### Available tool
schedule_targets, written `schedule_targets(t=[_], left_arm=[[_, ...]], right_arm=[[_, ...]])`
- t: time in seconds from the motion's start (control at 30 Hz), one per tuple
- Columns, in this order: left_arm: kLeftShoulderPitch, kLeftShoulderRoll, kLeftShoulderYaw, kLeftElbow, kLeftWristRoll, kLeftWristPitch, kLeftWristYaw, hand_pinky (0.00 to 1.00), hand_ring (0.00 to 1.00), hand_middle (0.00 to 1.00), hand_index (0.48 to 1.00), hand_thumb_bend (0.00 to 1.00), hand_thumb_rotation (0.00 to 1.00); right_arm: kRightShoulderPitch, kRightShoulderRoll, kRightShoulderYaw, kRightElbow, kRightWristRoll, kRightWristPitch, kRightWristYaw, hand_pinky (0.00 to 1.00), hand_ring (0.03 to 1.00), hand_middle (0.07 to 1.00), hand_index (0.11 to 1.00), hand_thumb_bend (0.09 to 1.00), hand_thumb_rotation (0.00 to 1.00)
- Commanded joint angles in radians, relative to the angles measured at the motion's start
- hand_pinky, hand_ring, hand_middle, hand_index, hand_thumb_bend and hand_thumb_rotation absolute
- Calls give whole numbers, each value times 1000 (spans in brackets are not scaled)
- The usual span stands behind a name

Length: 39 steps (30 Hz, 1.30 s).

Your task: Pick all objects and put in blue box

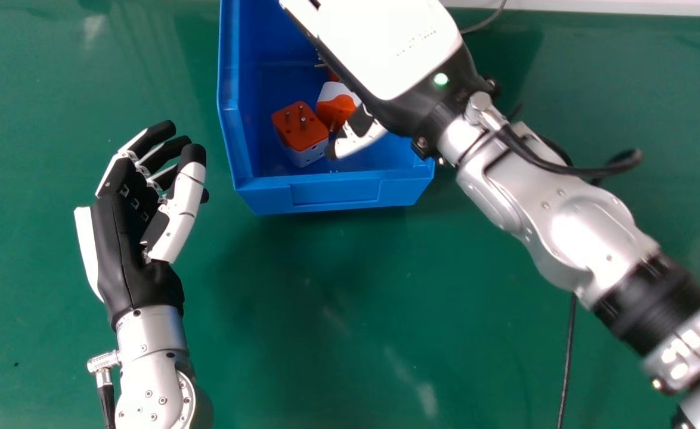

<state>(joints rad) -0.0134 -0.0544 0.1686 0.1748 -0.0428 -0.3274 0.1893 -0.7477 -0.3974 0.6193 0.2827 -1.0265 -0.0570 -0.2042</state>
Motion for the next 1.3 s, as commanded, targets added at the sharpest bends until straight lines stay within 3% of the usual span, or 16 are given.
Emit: schedule_targets(t=[0.0, 0.23, 0.4, 0.6, 0.77, 0.83, 1.0, 1.2, 1.27], left_arm=[[-12, -6, -5, -12, 0, -24, -3, 511, 632, 699, 696, 572, 336], [-13, -13, -5, -24, 6, -7, 8, 510, 629, 696, 695, 577, 338], [-14, -13, -4, -27, -6, -4, 3, 509, 626, 694, 695, 582, 343], [-14, -9, -4, -28, -2, -8, 2, 511, 627, 695, 696, 584, 344], [-13, -8, -4, -34, 0, 1, 3, 512, 630, 697, 696, 582, 343], [-12, -6, -3, -35, -5, 3, -3, 512, 630, 697, 696, 582, 343], [-15, -3, -2, -29, -3, -9, -3, 512, 631, 697, 695, 583, 343], [-12, 3, -1, -33, -1, -4, -7, 513, 633, 698, 693, 580, 349], [-11, 4, 1, -34, -7, 0, -11, 512, 633, 699, 693, 575, 348]], right_arm=[[41, -30, -53, -98, 44, -23, 43, 994, 1000, 1000, 1000, 1000, 364], [234, -66, -169, -296, 111, -30, 111, 958, 1000, 1000, 1000, 1000, 377], [375, -59, -247, -384, 172, -16, 140, 944, 1000, 1000, 1000, 1000, 404], [512, -58, -315, -464, 276, -47, 179, 933, 1000, 1000, 1000, 1000, 455], [624, -48, -354, -549, 349, -75, 198, 908, 1000, 1000, 1000, 1000, 507], [669, -43, -368, -592, 375, -80, 208, 908, 1000, 1000, 1000, 1000, 507], [758, 2, -385, -676, 422, -88, 210, 895, 1000, 1000, 1000, 1000, 561], [848, 107, -381, -702, 425, -110, 137, 874, 1000, 1000, 1000, 1000, 627], [872, 135, -375, -685, 434, -140, 107, 859, 998, 1000, 1000, 1000, 656]])
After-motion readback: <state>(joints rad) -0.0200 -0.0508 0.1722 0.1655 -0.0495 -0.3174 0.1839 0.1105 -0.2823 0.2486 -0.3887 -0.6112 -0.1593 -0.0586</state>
